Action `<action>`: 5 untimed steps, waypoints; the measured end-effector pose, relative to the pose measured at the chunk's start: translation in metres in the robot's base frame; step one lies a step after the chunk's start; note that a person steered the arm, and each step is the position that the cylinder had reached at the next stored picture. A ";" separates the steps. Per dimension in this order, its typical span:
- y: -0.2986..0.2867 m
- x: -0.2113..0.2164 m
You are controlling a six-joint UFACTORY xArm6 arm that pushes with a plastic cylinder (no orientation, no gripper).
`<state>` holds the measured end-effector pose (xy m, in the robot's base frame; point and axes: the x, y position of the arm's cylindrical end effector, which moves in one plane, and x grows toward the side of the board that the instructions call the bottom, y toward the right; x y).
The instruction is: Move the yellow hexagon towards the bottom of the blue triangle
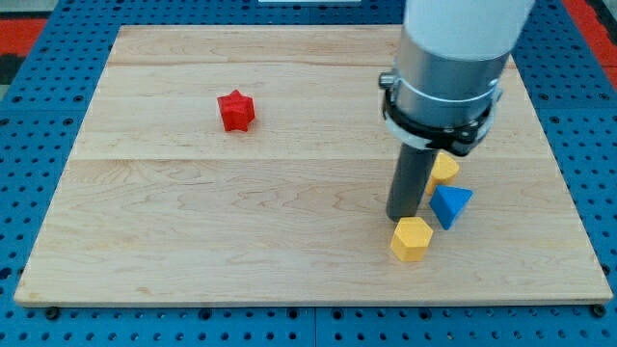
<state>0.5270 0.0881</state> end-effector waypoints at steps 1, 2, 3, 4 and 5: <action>-0.012 0.004; -0.023 0.012; -0.014 0.032; 0.017 0.032; 0.033 0.032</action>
